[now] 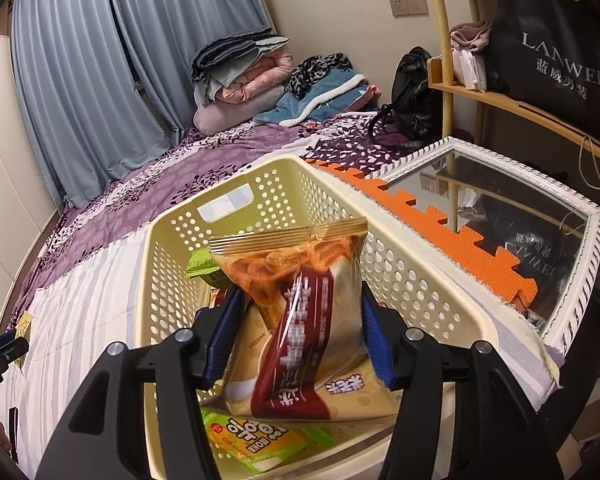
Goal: Organize snacks
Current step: 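Open the right gripper to drop the pastry bag into the basket, then lower the yellow packet into the basket with the left gripper and open it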
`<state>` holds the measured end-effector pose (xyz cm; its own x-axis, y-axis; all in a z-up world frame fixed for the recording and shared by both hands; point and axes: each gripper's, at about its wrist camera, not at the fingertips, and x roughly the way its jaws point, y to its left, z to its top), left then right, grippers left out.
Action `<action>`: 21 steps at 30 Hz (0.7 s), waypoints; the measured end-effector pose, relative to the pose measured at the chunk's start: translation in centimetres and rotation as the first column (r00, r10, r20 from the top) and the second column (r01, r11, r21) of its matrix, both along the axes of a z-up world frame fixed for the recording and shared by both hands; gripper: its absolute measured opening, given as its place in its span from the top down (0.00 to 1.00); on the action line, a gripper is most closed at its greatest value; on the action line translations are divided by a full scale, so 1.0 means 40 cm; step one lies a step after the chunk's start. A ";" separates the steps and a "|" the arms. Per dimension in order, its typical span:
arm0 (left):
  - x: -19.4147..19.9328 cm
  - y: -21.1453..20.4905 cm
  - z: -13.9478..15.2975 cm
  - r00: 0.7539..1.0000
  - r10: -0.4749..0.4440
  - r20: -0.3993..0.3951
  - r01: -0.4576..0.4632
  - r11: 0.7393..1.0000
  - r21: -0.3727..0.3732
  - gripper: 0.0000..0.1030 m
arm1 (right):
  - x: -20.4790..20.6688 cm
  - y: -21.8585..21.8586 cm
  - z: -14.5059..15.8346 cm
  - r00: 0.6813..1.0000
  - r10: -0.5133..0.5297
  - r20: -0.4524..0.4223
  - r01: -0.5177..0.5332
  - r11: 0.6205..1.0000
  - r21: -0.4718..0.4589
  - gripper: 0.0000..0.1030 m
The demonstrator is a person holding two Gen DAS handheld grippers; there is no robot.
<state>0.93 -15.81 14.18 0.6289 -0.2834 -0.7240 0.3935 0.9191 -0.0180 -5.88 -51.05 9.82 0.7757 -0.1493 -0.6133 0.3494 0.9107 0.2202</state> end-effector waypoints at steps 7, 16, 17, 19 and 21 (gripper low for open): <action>-0.009 -0.024 0.000 1.000 -0.019 -0.001 0.019 1.000 0.001 0.53 | -0.027 -0.007 0.015 0.999 -0.024 0.036 0.025 1.000 -0.009 0.35; -0.015 -0.062 0.011 0.999 -0.053 0.001 0.052 0.999 0.008 0.53 | -0.069 -0.013 0.024 0.996 -0.054 0.065 0.056 0.998 -0.035 0.35; -0.014 -0.070 0.013 0.998 -0.060 0.000 0.060 0.998 0.009 0.53 | -0.075 -0.013 0.023 0.996 -0.056 0.067 0.058 0.998 -0.034 0.35; -0.016 -0.088 0.017 0.997 -0.075 0.001 0.075 0.997 0.010 0.53 | -0.087 -0.017 0.023 0.995 -0.063 0.077 0.065 0.997 -0.028 0.35; -0.017 -0.111 0.022 0.996 -0.093 0.002 0.093 0.996 0.011 0.53 | -0.097 -0.022 0.025 0.994 -0.072 0.087 0.075 0.997 -0.026 0.35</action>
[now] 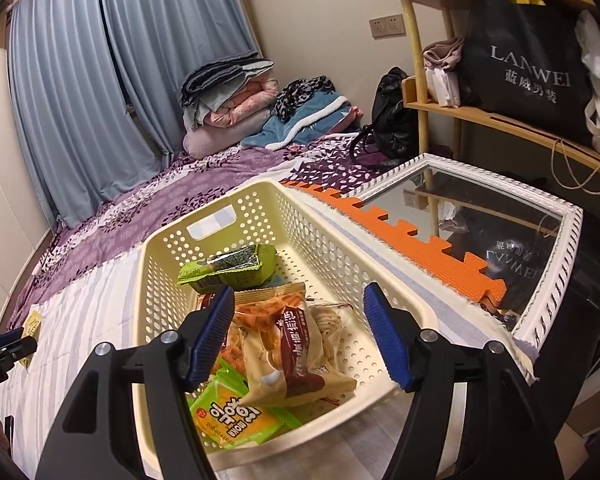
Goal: Organize snacks
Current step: 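Lower the yellow packet into the basket with the left gripper and open it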
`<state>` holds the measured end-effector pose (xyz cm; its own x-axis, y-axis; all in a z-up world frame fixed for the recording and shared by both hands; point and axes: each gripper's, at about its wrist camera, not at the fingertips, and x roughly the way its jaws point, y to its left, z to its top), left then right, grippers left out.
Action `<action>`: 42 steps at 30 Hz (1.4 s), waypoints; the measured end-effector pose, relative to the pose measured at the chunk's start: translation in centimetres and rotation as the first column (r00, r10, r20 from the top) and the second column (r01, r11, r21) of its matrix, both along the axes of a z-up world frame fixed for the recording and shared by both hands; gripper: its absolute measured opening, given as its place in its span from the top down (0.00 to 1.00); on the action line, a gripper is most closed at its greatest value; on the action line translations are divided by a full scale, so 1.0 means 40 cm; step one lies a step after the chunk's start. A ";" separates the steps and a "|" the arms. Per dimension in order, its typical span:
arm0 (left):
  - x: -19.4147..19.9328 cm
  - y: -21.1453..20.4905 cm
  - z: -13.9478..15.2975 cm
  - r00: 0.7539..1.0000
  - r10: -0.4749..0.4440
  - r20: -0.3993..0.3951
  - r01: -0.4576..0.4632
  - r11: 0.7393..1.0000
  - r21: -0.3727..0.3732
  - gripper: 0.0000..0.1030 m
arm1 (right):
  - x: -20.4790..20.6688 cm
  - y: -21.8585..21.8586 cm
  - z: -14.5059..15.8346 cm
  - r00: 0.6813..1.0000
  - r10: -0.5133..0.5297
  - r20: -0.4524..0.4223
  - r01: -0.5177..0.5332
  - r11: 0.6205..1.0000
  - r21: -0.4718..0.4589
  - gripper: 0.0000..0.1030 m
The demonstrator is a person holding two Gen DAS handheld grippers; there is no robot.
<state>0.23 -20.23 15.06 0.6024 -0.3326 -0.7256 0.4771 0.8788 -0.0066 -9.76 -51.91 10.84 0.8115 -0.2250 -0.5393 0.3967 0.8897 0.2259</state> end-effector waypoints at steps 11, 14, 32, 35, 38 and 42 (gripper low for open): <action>-0.013 -0.153 0.021 0.991 -0.132 -0.010 0.132 0.991 -0.010 0.53 | -0.068 -0.025 0.015 0.997 -0.052 0.053 0.052 0.999 -0.015 0.35; -0.017 -0.198 0.026 0.986 -0.166 -0.010 0.166 0.986 -0.012 0.53 | -0.083 -0.039 0.012 0.996 -0.064 0.058 0.065 0.998 -0.010 0.35; -0.026 -0.456 0.014 0.942 -0.334 -0.032 0.334 0.943 -0.009 0.53 | -0.177 -0.094 -0.032 0.986 -0.159 0.038 0.159 0.987 0.022 0.33; -0.024 -0.482 0.002 0.937 -0.349 -0.037 0.349 0.937 -0.004 0.53 | -0.182 -0.096 -0.032 0.986 -0.163 0.040 0.162 0.987 0.021 0.33; -0.022 -0.506 -0.009 0.933 -0.359 -0.043 0.359 0.933 0.001 0.53 | -0.183 -0.096 -0.033 0.986 -0.162 0.039 0.162 0.987 0.021 0.33; -0.014 -0.524 -0.024 0.931 -0.361 -0.054 0.362 0.932 0.005 0.53 | -0.183 -0.097 -0.033 0.986 -0.160 0.035 0.160 0.987 0.021 0.33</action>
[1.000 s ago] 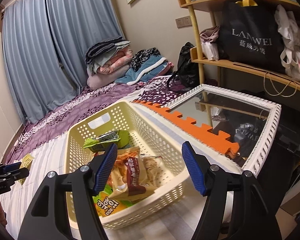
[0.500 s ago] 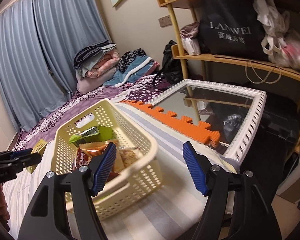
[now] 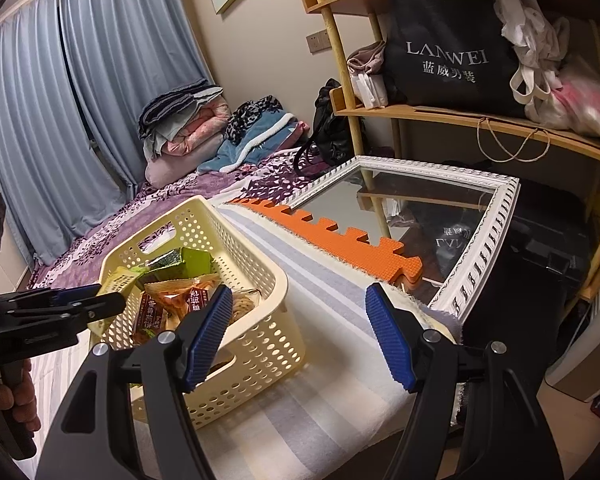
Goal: Organize snacks
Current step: 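Lower the yellow packet into the basket with the left gripper and open it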
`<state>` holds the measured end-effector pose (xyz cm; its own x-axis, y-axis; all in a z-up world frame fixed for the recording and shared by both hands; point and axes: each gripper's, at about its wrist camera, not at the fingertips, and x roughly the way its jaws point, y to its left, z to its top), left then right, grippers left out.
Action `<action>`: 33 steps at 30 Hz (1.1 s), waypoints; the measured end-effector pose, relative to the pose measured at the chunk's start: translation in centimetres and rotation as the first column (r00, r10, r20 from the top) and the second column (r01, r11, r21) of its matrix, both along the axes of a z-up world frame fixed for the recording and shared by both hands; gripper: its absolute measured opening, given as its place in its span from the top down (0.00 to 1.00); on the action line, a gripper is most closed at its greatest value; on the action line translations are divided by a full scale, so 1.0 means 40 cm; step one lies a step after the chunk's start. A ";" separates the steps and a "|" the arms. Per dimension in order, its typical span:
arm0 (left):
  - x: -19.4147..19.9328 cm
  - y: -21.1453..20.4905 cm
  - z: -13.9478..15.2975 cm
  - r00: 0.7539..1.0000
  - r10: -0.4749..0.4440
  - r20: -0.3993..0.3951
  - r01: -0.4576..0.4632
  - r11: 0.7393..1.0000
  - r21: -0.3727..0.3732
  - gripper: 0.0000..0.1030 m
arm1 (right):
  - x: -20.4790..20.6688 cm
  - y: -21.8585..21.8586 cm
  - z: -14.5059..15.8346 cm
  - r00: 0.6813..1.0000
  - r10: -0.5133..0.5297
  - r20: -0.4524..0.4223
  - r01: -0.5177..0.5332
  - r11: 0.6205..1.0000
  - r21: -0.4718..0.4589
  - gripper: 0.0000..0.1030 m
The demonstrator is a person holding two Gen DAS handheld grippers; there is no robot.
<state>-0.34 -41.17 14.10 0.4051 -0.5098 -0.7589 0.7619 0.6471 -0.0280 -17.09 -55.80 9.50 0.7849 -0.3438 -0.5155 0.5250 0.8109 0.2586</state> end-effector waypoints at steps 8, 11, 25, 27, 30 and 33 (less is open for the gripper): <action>0.007 -0.007 -0.028 1.000 0.002 -0.015 -0.002 1.000 0.012 0.53 | 0.007 0.006 0.000 1.000 0.004 -0.006 -0.004 1.000 0.001 0.33; 0.007 -0.006 -0.029 1.000 0.001 -0.016 -0.001 1.000 0.011 0.53 | 0.011 0.010 0.001 1.000 0.007 -0.007 -0.007 1.000 -0.002 0.33; 0.012 -0.008 -0.040 1.000 -0.003 -0.014 0.003 1.000 0.015 0.53 | 0.019 0.020 0.012 1.000 0.012 -0.004 -0.012 1.000 -0.009 0.33; 0.013 -0.011 -0.045 1.000 -0.005 -0.014 0.006 1.000 0.018 0.53 | 0.017 0.020 0.015 1.000 0.012 -0.002 -0.012 1.000 -0.010 0.33; 0.015 -0.021 -0.057 1.000 -0.008 -0.020 0.009 1.000 0.029 0.53 | 0.015 0.019 0.018 1.000 0.009 0.000 -0.009 1.000 -0.011 0.33; 0.018 -0.022 -0.067 1.000 -0.007 -0.023 0.008 0.999 0.039 0.53 | 0.009 0.016 0.017 1.000 0.006 0.001 -0.006 1.000 -0.011 0.33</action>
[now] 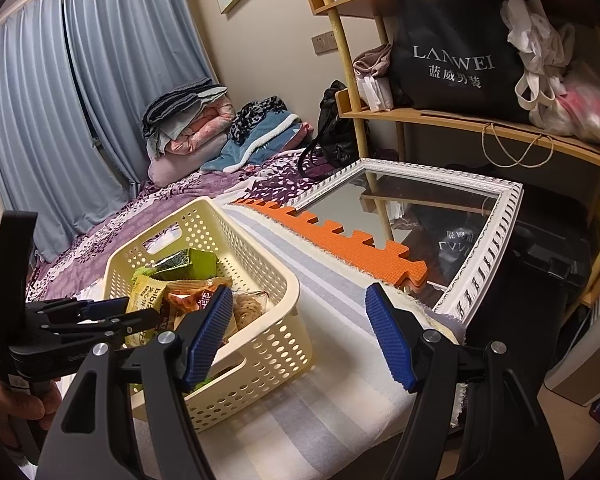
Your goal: Organize snacks
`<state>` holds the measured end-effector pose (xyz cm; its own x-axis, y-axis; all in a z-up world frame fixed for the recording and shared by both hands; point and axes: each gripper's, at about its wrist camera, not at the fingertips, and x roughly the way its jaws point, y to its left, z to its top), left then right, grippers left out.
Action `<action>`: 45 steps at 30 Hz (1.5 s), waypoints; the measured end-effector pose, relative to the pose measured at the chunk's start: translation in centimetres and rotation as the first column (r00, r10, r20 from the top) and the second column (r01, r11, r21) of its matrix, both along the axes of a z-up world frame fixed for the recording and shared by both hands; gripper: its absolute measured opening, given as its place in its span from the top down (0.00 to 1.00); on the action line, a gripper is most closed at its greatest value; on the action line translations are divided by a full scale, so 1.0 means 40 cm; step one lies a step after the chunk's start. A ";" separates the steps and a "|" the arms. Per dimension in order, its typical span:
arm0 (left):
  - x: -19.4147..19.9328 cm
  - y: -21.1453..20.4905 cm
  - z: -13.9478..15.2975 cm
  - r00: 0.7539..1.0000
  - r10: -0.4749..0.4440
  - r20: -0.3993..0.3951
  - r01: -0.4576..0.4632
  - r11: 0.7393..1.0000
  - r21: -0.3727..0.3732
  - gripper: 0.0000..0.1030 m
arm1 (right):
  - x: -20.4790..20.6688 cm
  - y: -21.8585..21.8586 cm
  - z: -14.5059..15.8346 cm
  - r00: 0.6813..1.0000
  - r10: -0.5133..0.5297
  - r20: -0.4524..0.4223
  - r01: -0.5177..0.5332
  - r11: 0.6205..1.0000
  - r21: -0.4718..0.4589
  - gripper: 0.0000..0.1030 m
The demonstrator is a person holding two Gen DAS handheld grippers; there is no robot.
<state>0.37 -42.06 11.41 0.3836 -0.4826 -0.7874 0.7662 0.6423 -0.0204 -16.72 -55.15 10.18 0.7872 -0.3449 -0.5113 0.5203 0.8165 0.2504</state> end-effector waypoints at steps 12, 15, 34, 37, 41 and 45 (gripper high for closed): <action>0.004 -0.003 -0.013 1.000 -0.004 0.000 0.004 1.000 0.021 0.51 | -0.003 -0.005 -0.001 1.000 0.002 0.000 -0.002 1.000 0.003 0.33; 0.003 -0.003 -0.013 1.000 0.001 0.010 -0.001 1.000 0.025 0.44 | -0.003 -0.005 -0.002 1.000 0.002 -0.001 -0.002 1.000 0.004 0.33; -0.005 0.009 0.004 0.998 0.015 0.062 -0.017 0.999 0.035 0.12 | -0.007 0.010 0.003 1.000 0.015 -0.003 -0.015 1.000 -0.004 0.31; -0.010 0.013 0.012 0.997 0.018 0.074 -0.021 0.999 0.034 0.04 | -0.007 0.012 0.004 1.000 0.014 -0.003 -0.014 1.000 -0.007 0.30; -0.013 0.023 0.021 0.997 0.025 0.077 -0.027 0.999 0.032 0.03 | -0.010 0.019 0.010 1.000 0.019 -0.003 -0.019 1.000 -0.017 0.24; -0.019 0.032 0.027 0.996 0.037 0.084 -0.040 0.998 0.042 0.03 | -0.013 0.029 0.016 1.000 0.030 -0.005 -0.030 0.999 -0.020 0.16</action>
